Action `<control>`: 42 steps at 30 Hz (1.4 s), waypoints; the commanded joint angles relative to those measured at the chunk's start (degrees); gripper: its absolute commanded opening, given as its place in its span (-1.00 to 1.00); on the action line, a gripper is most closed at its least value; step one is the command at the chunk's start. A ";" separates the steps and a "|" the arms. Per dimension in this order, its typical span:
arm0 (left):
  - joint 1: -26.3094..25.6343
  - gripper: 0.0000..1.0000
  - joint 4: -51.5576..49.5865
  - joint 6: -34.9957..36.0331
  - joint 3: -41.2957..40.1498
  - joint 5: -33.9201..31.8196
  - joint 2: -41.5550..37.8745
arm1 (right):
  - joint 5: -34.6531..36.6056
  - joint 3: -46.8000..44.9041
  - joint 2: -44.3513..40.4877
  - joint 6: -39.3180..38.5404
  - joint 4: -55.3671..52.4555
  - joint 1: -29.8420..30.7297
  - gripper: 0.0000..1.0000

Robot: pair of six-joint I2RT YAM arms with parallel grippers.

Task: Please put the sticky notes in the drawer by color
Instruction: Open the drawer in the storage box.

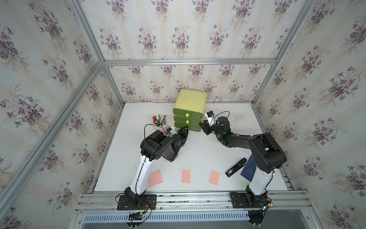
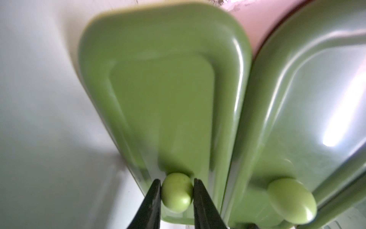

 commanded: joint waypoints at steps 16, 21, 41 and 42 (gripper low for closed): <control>-1.15 -0.74 -3.18 -1.78 -4.12 1.69 0.34 | 2.75 1.22 0.65 1.05 0.02 0.55 -0.13; -2.05 -0.73 -1.90 -1.83 -7.56 1.99 -1.89 | 3.08 1.64 0.66 1.49 -0.48 0.55 -0.14; -8.97 -0.61 -5.41 -6.00 -23.70 -0.17 -14.53 | 1.94 2.13 -0.92 5.01 -2.35 0.64 -0.11; -9.02 -0.60 -5.14 -5.89 -23.68 0.45 -14.55 | 1.81 2.03 -1.08 4.88 -2.43 0.63 -0.11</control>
